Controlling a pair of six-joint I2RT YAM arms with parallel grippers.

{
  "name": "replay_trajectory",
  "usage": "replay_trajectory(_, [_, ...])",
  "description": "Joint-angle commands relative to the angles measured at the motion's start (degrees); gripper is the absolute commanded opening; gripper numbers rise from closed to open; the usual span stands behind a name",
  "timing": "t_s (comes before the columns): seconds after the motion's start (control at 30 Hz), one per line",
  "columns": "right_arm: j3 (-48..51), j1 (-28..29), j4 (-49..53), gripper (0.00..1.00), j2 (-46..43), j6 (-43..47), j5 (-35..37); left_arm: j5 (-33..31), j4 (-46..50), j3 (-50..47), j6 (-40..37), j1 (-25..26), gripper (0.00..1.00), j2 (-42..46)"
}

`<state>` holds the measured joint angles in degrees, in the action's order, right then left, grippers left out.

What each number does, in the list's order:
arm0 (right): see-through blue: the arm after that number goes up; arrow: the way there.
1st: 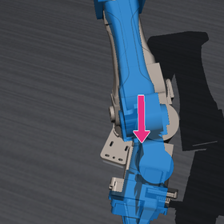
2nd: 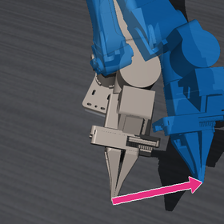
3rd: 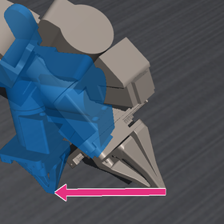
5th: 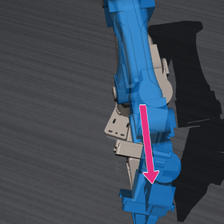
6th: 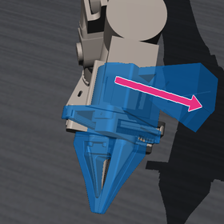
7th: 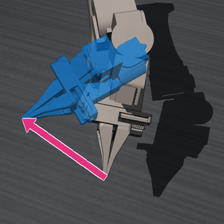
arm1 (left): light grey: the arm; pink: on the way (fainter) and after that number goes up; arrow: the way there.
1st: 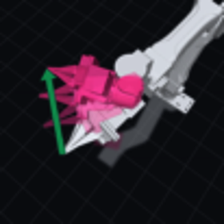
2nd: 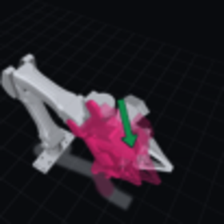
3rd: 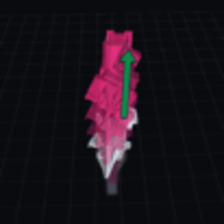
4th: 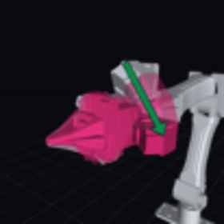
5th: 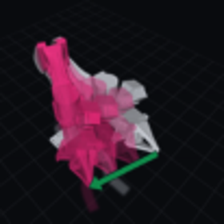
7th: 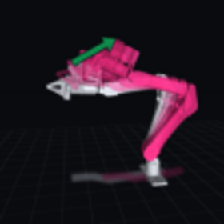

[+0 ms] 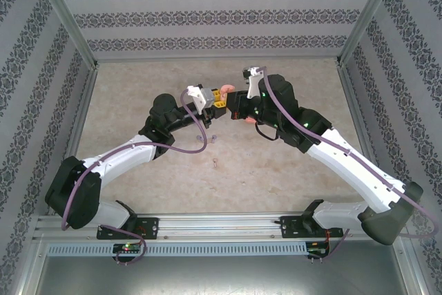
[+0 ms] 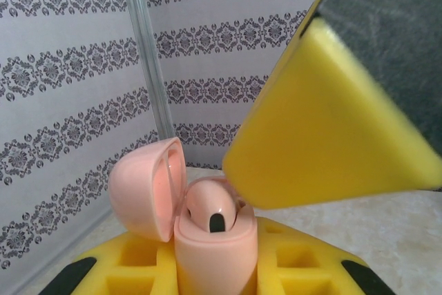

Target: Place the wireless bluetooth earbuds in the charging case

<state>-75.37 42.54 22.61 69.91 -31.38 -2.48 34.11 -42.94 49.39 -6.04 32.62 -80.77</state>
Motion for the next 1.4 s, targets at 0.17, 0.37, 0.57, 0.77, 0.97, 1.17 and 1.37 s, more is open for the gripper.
replay_trajectory(0.17, [5.6,0.2,5.4,0.02,-13.2,-2.8,3.8,-3.6,-4.7,-2.7,-2.0,0.4,0.0,0.7])
replay_trajectory(0.37, [11.8,-0.4,9.4,0.24,-15.4,-4.7,6.3,-6.8,-6.6,-4.4,-1.0,-1.1,0.0,2.9])
replay_trajectory(0.57, [17.7,0.2,9.3,0.54,-11.4,-8.0,7.1,-10.9,-7.3,-6.6,0.2,-2.8,0.0,6.6])
replay_trajectory(0.77, [20.2,3.3,9.2,0.68,-3.1,-12.1,9.8,-15.2,-8.2,-9.1,1.8,-4.6,0.0,10.4])
replay_trajectory(0.97, [18.4,6.8,9.6,0.7,8.7,-16.2,9.5,-17.9,-8.8,-10.7,4.0,-6.5,0.0,12.8])
replay_trajectory(1.17, [13.3,10.4,10.9,0.68,20.5,-18.8,10.9,-20.2,-11.0,-12.9,5.6,-8.2,0.0,15.2])
replay_trajectory(1.37, [7.2,12.4,12.8,0.65,30.3,-20.4,11.3,-21.0,-12.3,-14.5,7.0,-10.2,0.0,16.8])
